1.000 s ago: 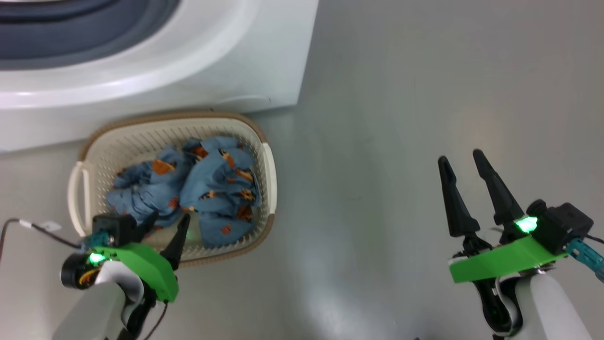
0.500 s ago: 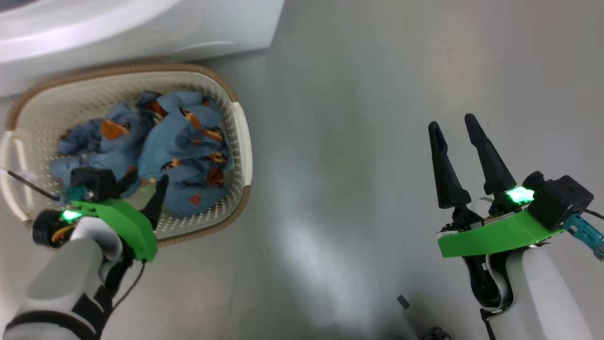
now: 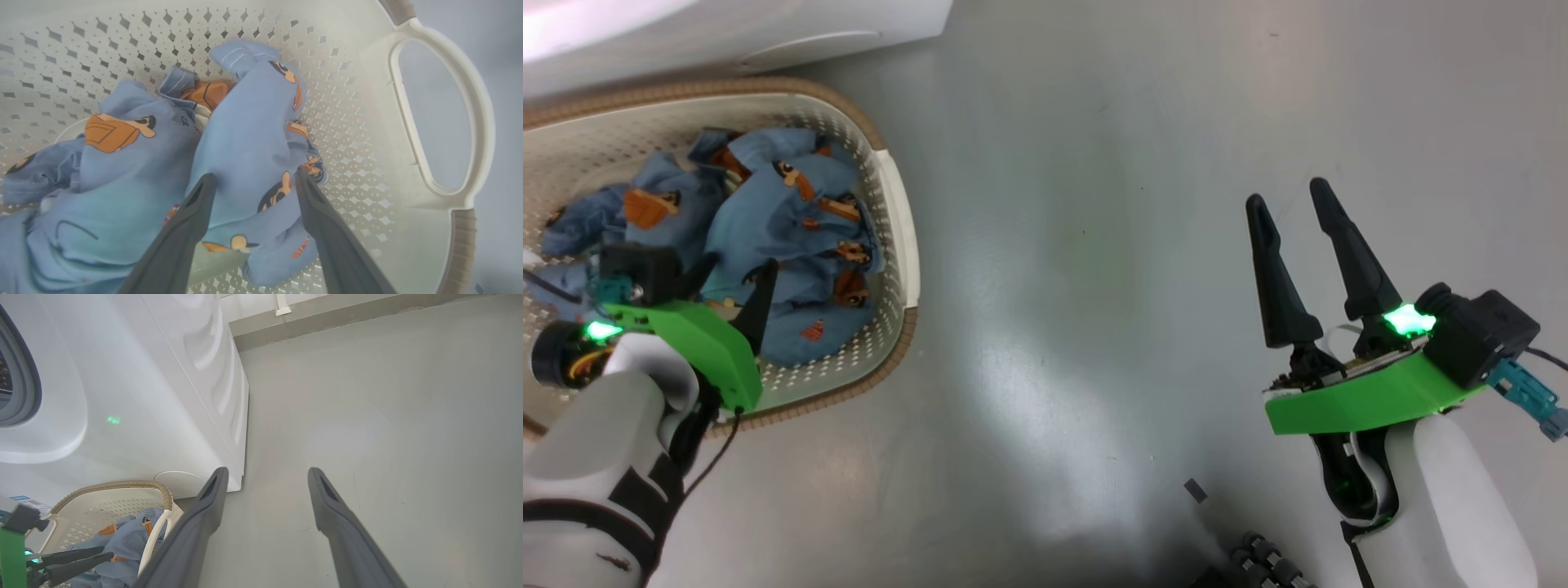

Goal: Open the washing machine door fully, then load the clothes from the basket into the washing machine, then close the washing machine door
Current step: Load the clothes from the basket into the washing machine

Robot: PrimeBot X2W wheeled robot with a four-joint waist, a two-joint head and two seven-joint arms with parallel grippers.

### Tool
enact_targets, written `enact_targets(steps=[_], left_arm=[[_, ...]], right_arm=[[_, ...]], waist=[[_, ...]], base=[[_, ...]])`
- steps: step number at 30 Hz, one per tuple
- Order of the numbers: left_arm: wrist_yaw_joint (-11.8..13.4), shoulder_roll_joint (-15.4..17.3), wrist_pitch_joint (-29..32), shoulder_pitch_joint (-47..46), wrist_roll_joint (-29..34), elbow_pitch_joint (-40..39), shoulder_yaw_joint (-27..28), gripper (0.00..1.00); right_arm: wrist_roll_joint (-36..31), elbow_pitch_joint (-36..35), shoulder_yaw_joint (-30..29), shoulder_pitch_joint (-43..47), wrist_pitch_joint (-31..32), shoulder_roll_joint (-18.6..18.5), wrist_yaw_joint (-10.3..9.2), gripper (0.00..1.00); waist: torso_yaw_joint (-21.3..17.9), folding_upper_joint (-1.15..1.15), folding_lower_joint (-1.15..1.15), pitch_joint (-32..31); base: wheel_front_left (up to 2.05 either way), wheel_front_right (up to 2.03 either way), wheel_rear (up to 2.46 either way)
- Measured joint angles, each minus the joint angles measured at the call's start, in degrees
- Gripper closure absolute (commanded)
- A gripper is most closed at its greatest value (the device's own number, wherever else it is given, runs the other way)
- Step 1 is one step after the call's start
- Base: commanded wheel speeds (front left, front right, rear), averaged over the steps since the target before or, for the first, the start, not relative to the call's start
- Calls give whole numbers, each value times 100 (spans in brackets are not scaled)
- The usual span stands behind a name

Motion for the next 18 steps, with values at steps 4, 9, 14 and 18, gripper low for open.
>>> enact_targets(steps=[4,9,14,18], left_arm=[[0,44,0,-83,-68,53,-104,0],[0,43,0,-87,-236,110,-359,2],[0,44,0,-92,-501,140,-569,100],[0,45,0,-129,-661,104,-561,100]], right_arm=[[0,-37,71,-54,0,7,0,0],[0,-53,134,-53,0,23,0,0],[1,-69,130,-53,0,24,0,0],[1,-70,101,-53,0,24,0,0]], waist=[[-69,0,0,48],[-140,0,0,82],[-172,0,0,75],[-152,0,0,31]], base=[[0,0,0],[0,0,0],[0,0,0],[0,0,0]])
